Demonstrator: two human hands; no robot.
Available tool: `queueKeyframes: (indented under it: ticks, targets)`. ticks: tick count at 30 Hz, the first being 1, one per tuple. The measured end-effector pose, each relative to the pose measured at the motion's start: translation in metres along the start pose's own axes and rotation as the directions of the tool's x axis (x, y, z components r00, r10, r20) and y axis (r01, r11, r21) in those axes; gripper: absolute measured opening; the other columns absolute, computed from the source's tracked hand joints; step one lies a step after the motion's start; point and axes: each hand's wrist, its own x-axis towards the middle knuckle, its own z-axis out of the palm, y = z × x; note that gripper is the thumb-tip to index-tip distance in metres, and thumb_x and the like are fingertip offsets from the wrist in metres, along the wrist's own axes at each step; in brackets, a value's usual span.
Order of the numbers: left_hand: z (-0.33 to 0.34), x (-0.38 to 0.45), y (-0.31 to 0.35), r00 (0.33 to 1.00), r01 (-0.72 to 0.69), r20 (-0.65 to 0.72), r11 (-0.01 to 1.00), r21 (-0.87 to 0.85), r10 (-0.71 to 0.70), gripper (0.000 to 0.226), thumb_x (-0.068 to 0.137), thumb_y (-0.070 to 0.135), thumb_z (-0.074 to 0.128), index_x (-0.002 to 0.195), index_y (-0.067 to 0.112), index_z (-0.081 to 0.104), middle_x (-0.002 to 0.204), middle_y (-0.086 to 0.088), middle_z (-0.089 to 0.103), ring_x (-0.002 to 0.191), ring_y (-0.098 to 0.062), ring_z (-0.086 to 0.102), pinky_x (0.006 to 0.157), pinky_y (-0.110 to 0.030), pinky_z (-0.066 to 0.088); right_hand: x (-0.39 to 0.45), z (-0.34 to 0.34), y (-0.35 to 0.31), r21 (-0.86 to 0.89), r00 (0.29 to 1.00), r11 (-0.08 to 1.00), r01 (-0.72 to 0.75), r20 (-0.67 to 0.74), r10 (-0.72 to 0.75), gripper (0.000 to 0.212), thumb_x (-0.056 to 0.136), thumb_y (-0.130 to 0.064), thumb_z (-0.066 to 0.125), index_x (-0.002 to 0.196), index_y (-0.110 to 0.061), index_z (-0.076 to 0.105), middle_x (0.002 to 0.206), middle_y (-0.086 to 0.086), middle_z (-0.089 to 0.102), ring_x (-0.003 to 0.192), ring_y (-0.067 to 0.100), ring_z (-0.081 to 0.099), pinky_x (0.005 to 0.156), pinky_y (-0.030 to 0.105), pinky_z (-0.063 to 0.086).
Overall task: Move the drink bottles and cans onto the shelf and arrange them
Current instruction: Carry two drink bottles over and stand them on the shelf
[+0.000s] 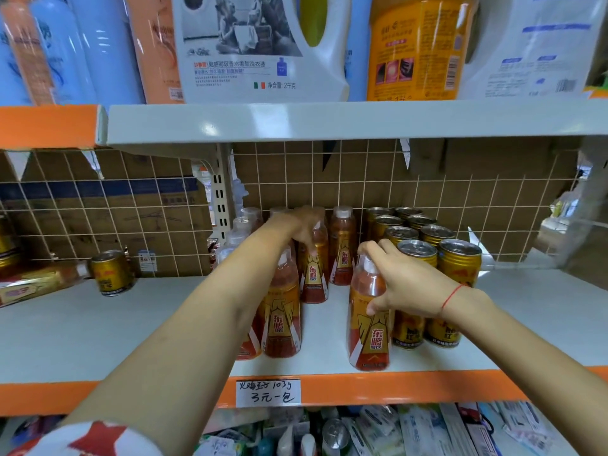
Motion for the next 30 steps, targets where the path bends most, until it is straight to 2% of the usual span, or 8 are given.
queueKeyframes:
  ticks: [5, 11, 14, 20, 22, 27, 30]
  targets:
    - [-0.001, -0.002, 0.001, 1.000, -0.006, -0.005, 1.000, -0.005, 0.006, 0.098, 0.072, 0.021, 0.080, 0.150, 0.019, 0.021, 0.150, -0.008, 0.034, 0.137, -0.030, 0.033, 0.104, -0.043, 0.035, -0.001, -0.001, 0.000, 0.009, 1.000, 1.000, 0.001, -0.007, -0.001, 0.093, 0.069, -0.037, 0.080, 0.139, -0.024, 0.020, 0.132, 0.000, 0.033, 0.107, 0.019, 0.053, 0.068, 0.022, 0.051]
    - [0.001, -0.001, 0.000, 1.000, 0.001, -0.007, 1.000, -0.007, -0.001, 0.096, 0.070, 0.027, 0.081, 0.148, 0.019, 0.025, 0.148, -0.008, 0.038, 0.135, -0.030, 0.036, 0.104, -0.046, 0.036, -0.002, -0.002, -0.002, 0.011, 1.000, 1.000, -0.006, -0.008, 0.006, 0.094, 0.069, -0.037, 0.079, 0.140, -0.024, 0.019, 0.133, 0.000, 0.032, 0.106, 0.019, 0.054, 0.073, 0.026, 0.056]
    - [0.001, -0.001, 0.002, 1.000, -0.011, -0.014, 1.000, -0.016, 0.011, 0.094, 0.072, 0.026, 0.080, 0.148, 0.016, 0.025, 0.148, -0.008, 0.037, 0.135, -0.030, 0.036, 0.103, -0.041, 0.036, -0.002, -0.002, -0.002, 0.010, 1.000, 1.000, -0.007, -0.008, 0.007, 0.092, 0.069, -0.037, 0.080, 0.139, -0.024, 0.021, 0.131, 0.000, 0.033, 0.105, 0.020, 0.054, 0.073, 0.028, 0.056]
    - [0.001, -0.002, 0.000, 1.000, -0.018, -0.025, 1.000, 0.006, 0.018, 0.098, 0.070, 0.030, 0.082, 0.148, 0.019, 0.024, 0.148, -0.007, 0.037, 0.135, -0.029, 0.037, 0.105, -0.046, 0.037, -0.004, -0.002, -0.001, 0.016, 1.000, 1.000, -0.007, -0.007, 0.007, 0.092, 0.070, -0.037, 0.079, 0.139, -0.023, 0.021, 0.130, 0.000, 0.033, 0.103, 0.021, 0.054, 0.066, 0.025, 0.051]
    - [0.002, -0.002, 0.001, 0.999, -0.031, -0.031, 0.999, 0.014, 0.031, 0.099, 0.071, 0.029, 0.081, 0.149, 0.018, 0.021, 0.149, -0.008, 0.035, 0.135, -0.029, 0.035, 0.104, -0.043, 0.036, -0.004, -0.002, -0.001, 0.014, 1.000, 1.000, -0.006, -0.006, 0.006, 0.091, 0.069, -0.037, 0.079, 0.138, -0.023, 0.021, 0.130, 0.000, 0.033, 0.101, 0.021, 0.055, 0.065, 0.025, 0.051]
    - [0.002, 0.000, 0.006, 0.999, -0.040, -0.024, 0.999, 0.006, 0.040, 0.100, 0.071, 0.028, 0.081, 0.149, 0.016, 0.019, 0.151, -0.009, 0.032, 0.137, -0.029, 0.032, 0.105, -0.041, 0.034, -0.004, -0.003, -0.002, 0.026, 1.000, 1.000, -0.007, -0.005, 0.007, 0.090, 0.070, -0.036, 0.079, 0.138, -0.023, 0.022, 0.129, 0.000, 0.034, 0.103, 0.021, 0.054, 0.068, 0.026, 0.053]
    - [0.001, 0.003, 0.011, 0.999, -0.041, -0.022, 0.999, 0.009, 0.041, 0.095, 0.072, 0.026, 0.080, 0.148, 0.016, 0.024, 0.149, -0.009, 0.035, 0.135, -0.028, 0.036, 0.104, -0.039, 0.036, -0.005, -0.003, -0.002, 0.033, 1.000, 0.999, -0.008, -0.007, 0.008, 0.090, 0.070, -0.035, 0.079, 0.138, -0.024, 0.022, 0.130, 0.000, 0.033, 0.103, 0.021, 0.054, 0.071, 0.029, 0.054]
